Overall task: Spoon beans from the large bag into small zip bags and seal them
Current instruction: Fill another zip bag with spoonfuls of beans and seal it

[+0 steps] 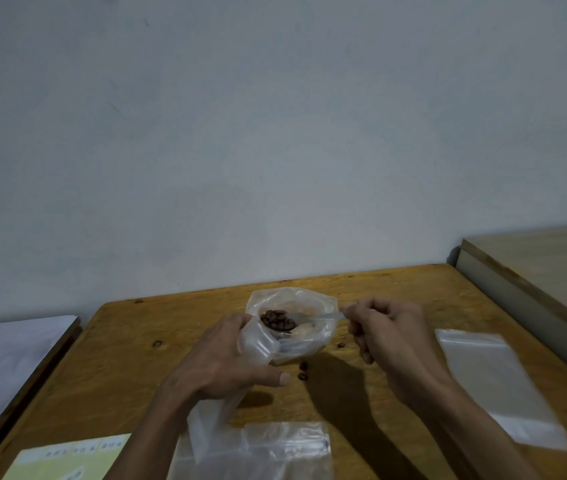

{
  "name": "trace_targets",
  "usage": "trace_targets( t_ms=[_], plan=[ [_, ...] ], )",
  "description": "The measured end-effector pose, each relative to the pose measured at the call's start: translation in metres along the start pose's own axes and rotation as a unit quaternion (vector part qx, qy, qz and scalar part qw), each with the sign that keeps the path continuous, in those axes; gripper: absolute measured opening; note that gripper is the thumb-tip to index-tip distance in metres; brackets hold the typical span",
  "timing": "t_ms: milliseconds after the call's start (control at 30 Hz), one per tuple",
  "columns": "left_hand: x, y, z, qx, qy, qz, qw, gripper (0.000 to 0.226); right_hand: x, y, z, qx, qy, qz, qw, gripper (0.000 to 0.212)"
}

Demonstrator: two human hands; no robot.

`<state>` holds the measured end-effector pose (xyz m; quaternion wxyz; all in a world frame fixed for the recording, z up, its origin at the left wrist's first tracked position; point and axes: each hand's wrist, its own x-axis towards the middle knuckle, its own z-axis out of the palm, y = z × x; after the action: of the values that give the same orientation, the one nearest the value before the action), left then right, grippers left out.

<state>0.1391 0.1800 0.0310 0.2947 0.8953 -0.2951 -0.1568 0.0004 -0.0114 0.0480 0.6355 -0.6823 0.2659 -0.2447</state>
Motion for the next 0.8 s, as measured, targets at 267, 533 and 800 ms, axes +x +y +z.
trace_targets(
  t_ms=[267, 533, 800],
  plan=[
    [-0.002, 0.001, 0.0, -0.003, -0.01, 0.002, 1.0, 0.107, -0.007, 0.008, 0.011, -0.179, 0.028, -0.236, 0.955, 0.011],
    [0.0, 0.002, 0.002, 0.023, -0.012, 0.014, 1.0, 0.113, 0.017, 0.062, 0.036, -0.227, 0.087, -0.143, 0.959, 0.017],
    [0.001, 0.002, 0.003, 0.012, -0.007, 0.022, 1.0, 0.108, 0.019, 0.06, 0.054, -0.031, 0.081, 0.073, 0.994, 0.01]
  ],
)
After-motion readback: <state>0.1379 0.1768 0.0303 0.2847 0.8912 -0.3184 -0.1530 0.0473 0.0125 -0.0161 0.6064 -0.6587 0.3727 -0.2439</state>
